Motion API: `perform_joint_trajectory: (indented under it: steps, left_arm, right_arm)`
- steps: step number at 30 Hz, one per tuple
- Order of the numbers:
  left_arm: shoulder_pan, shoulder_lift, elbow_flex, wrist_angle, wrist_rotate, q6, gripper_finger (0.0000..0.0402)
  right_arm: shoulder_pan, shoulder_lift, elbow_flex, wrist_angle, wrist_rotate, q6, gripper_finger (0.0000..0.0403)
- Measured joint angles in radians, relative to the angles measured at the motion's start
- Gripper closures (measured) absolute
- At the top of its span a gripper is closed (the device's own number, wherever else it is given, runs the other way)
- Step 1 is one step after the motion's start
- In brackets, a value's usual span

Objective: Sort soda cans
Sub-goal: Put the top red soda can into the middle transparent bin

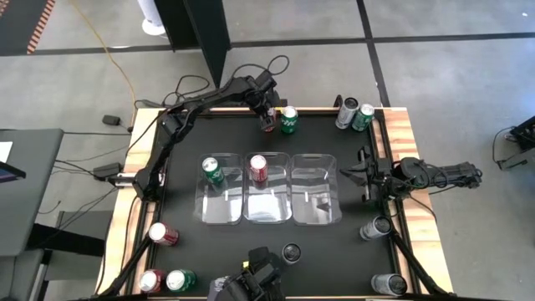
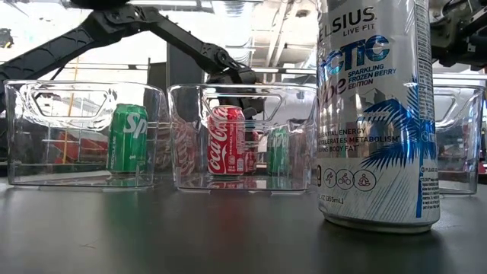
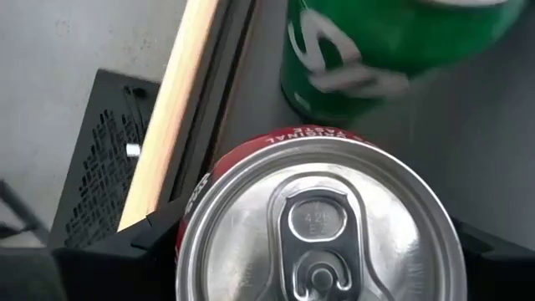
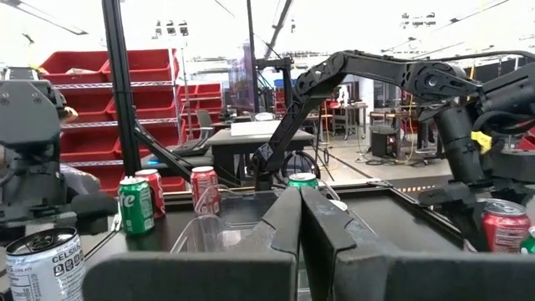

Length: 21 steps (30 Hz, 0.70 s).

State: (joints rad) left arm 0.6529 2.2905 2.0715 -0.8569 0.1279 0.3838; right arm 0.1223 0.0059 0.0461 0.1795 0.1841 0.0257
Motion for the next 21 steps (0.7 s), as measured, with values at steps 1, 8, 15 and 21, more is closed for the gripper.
perform_joint_trajectory:
  steps: [1,8,15,21]
  left_arm:
    - [-0.002,-0.008,-0.001,-0.003,-0.007,0.001,0.0105]
    - [-0.02,-0.096,-0.001,-0.02,-0.059,0.016,0.0105]
    - [-0.076,-0.239,0.001,-0.072,-0.09,0.015,0.0105]
    - [-0.182,-0.343,0.001,-0.074,-0.085,0.031,0.0105]
  right_arm:
    - [0.0,0.0,0.0,0.0,0.0,0.0,0.0374]
    - [0.0,0.0,0.0,0.0,0.0,0.0,0.0374]
    - [0.0,0.0,0.0,-0.002,0.0,0.0,0.0374]
    - [0.0,0.0,0.0,-0.011,0.0,0.0,0.0374]
